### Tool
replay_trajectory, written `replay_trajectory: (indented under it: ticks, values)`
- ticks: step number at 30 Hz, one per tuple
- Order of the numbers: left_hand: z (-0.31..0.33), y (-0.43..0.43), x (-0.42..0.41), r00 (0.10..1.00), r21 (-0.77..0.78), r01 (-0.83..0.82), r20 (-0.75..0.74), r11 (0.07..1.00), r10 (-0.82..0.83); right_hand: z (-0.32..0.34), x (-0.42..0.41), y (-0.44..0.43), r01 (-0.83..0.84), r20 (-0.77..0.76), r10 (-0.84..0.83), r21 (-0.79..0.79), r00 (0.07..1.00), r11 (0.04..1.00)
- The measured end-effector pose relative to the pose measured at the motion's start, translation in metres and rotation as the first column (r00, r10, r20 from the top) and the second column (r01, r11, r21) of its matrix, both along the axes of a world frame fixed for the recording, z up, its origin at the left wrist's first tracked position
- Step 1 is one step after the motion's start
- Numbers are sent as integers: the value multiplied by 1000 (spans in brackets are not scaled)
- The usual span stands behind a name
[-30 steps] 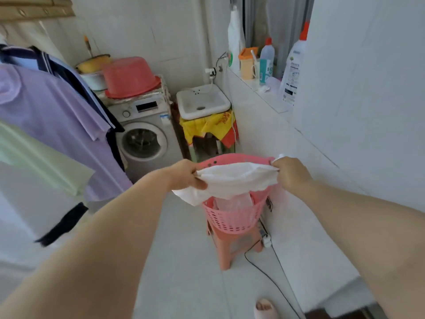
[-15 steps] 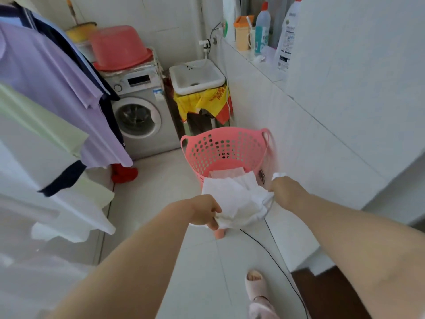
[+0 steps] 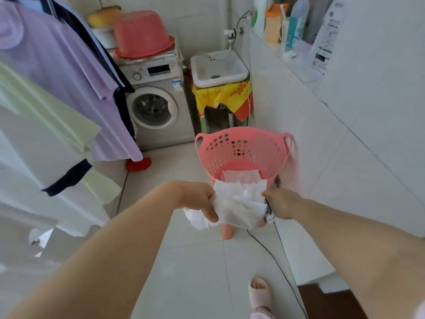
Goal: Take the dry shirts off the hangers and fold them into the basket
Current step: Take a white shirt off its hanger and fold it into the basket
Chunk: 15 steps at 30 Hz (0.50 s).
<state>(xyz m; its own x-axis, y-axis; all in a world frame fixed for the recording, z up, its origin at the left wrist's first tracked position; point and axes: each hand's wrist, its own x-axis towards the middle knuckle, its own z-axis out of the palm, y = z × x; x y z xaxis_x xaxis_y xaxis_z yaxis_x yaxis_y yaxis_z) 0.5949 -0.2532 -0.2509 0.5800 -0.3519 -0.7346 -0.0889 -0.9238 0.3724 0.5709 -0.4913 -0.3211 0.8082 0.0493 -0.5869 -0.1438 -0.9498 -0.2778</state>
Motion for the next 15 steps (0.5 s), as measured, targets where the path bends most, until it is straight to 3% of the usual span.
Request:
replay_trajectory:
  ticks: [3,5,6,8,9,10,12,13,15]
  values:
    - [19,-1,24,979,-166,-125,-181,978,95,7,4,11,-163,-54,163,-3,985,987]
    - [31,-5,44,942,-264,-214,-311,940,127,6,9,23,-49,-10,52,197,999,979]
    - [35,-10,57,933,-308,-258,-325,915,154,1,15,26,46,-21,-42,302,999,952]
    - [32,-18,81,928,-401,-372,-131,838,349,-13,32,25,173,-49,-167,377,985,910]
    - [23,-22,92,860,-454,-438,42,776,509,-19,41,21,253,-92,-236,404,967,879]
    - [8,-23,100,724,-526,-514,157,678,671,-23,49,17,348,-158,-310,447,938,824]
    - [-29,-24,112,482,-574,-696,74,432,873,-28,69,5,512,-288,-423,470,859,719]
    - [-51,-24,110,421,-502,-787,-11,359,907,-29,75,0,552,-328,-444,471,834,689]
    - [-90,-28,102,411,-294,-885,-125,362,903,-32,88,-10,597,-376,-463,483,802,641]
